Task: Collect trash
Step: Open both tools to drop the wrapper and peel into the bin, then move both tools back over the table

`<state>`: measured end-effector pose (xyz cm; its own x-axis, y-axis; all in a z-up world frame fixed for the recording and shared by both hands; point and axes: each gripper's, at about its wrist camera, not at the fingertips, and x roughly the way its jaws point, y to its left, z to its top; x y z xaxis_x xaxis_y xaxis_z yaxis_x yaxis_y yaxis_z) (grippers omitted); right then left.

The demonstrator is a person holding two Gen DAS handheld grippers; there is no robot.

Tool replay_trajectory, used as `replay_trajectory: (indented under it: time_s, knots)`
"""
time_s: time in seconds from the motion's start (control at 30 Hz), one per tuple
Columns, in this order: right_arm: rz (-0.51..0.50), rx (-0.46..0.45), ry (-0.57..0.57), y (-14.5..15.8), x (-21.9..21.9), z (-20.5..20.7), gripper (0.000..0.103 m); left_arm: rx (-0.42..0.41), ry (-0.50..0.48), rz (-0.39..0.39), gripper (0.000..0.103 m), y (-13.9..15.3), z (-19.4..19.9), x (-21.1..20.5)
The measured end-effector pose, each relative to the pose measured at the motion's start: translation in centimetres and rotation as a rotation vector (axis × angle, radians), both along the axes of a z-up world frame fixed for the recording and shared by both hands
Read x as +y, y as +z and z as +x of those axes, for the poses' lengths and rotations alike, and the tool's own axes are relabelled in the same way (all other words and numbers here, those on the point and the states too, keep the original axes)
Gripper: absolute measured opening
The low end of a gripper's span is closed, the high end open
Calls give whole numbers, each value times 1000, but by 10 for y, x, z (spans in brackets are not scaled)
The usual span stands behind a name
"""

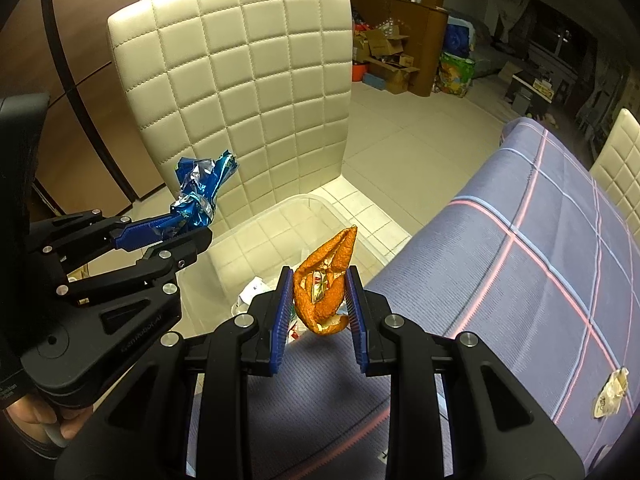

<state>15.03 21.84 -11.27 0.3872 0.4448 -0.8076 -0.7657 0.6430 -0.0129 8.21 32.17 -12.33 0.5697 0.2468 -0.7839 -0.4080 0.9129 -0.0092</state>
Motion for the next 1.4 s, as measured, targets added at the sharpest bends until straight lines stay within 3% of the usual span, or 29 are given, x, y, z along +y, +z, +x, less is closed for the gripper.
replay_trajectory:
  time_s: [0.83,0.87,0.93,0.97,1.0,1.1,1.23,1.4]
  knots:
    - [-2,1,-6,-5,9,3,29,9,13,3,25,-4,6,9]
    - [-3,0,-8,-5,9,3,29,17,15,0,26,-5,7,9]
    - [-7,-2,-22,-6,8,5,29,35,28,-2,45,-7,8,11]
    - [-6,0,-27,-6,7,6,29,31,32,-1,64,-7,8,12]
    - [-7,0,-33,-6,6,7,29,21,37,1,73,-6,7,12]
    - [-7,10,-49,-8,2,10,32,-2,36,-4,74,-2,4,11]
    - [12,-11,-71,-4,-3,10,58,11,40,-1,74,-4,5,12]
    - [20,-24,-77,0,-9,8,59,11,50,-3,74,-2,3,12]
